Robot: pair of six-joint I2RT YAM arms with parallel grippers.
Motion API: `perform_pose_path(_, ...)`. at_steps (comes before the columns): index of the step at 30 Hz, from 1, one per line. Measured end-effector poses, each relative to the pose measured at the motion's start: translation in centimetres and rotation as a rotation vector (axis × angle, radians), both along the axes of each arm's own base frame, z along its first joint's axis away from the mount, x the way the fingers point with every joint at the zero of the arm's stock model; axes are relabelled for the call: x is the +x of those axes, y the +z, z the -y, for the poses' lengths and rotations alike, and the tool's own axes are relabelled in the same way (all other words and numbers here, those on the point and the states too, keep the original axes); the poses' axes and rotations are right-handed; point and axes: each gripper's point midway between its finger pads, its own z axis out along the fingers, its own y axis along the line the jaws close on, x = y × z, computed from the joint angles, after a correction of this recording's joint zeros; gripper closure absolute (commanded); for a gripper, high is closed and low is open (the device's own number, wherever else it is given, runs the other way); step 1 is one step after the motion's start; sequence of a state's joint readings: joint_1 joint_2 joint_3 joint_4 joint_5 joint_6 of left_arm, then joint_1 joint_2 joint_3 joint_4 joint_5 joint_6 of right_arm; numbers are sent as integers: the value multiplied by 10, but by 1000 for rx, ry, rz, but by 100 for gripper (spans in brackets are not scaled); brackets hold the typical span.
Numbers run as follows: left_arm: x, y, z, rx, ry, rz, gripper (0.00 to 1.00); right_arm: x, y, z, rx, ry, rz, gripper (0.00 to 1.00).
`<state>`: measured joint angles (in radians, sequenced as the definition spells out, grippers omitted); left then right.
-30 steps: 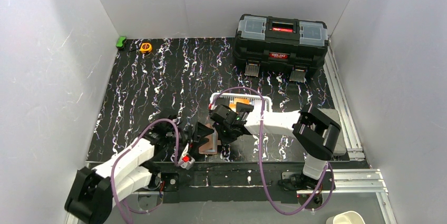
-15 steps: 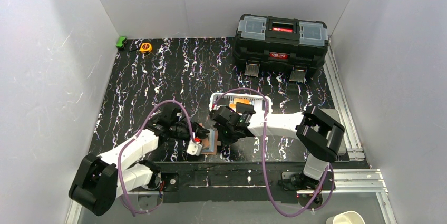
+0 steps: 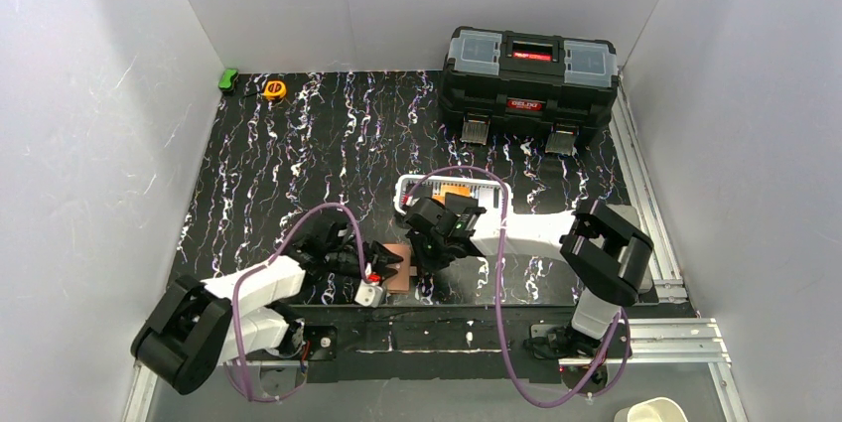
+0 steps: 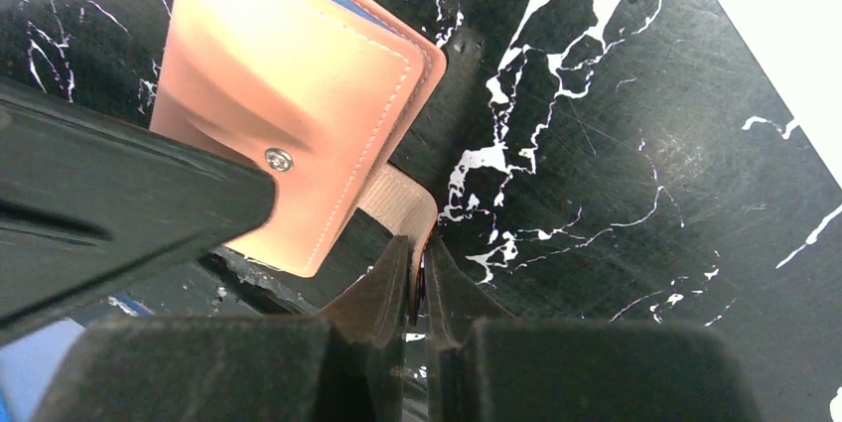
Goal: Put the credit cards into the card holder
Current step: Close the card holder at the center of the board.
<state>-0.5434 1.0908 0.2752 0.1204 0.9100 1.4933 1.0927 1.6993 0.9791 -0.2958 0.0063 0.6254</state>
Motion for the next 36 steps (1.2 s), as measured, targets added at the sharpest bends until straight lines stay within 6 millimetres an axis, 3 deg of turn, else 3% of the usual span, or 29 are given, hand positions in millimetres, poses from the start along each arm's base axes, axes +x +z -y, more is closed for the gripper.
perform_pose_path(6,1,-6,14,-16,-25,-8,67,0,1,-1,33,-5,-29,99)
perform_pose_path(11,4,-4,13,-4,9,-11,68,-1,2,1,61,-11,-34,99)
perform_pose_path(21,12,29,-3,66,159,-86,73,-3,2,3,72,-17,-39,99)
perform_pose_path(28,-5,-5,-19,224,169,-243,75,-2,4,2,78,-18,-35,99)
perform_pose_path(36,-7,-11,-18,269,148,-281,70,-2,6,2,81,-19,-30,99)
